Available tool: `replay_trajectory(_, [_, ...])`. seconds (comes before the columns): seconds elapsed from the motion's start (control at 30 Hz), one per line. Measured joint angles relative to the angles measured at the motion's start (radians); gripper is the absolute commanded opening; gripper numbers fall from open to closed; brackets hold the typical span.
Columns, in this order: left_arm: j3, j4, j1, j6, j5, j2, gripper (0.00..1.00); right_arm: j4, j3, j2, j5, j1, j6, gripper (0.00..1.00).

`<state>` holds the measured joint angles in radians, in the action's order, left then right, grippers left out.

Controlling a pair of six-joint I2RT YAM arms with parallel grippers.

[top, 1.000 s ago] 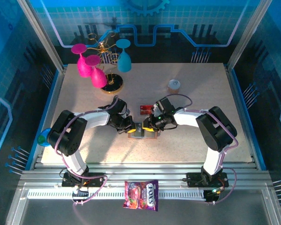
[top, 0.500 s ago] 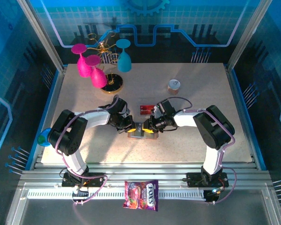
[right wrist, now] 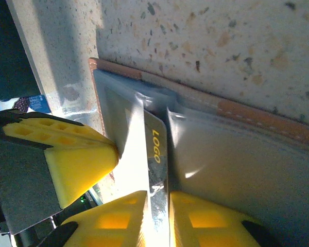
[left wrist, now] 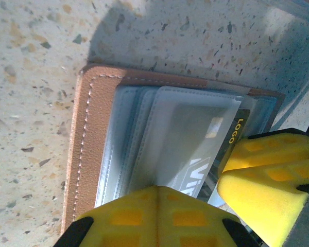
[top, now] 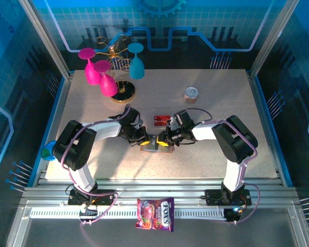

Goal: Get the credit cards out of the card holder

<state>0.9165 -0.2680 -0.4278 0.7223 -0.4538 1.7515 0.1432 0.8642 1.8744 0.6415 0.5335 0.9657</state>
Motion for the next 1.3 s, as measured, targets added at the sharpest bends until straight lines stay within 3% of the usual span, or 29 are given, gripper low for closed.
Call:
replay_trajectory(0.5, [0.003,0.0,0.0,0.0,0.001,0.002,0.07,-0.025,-0.006,-0.01,-0.006,-0.005,-0.016,0.08])
replay_trajectory(1.03, [0.003,-0.004,0.0,-0.001,0.004,0.002,0.07,-0.37,0.091,-0.101,-0.09,-0.044,-0.212,0.05])
replay_trajectory(1.3, [0.003,-0.004,0.0,0.0,0.004,0.002,0.08,-0.454,0.114,-0.102,-0.121,-0.044,-0.253,0.04])
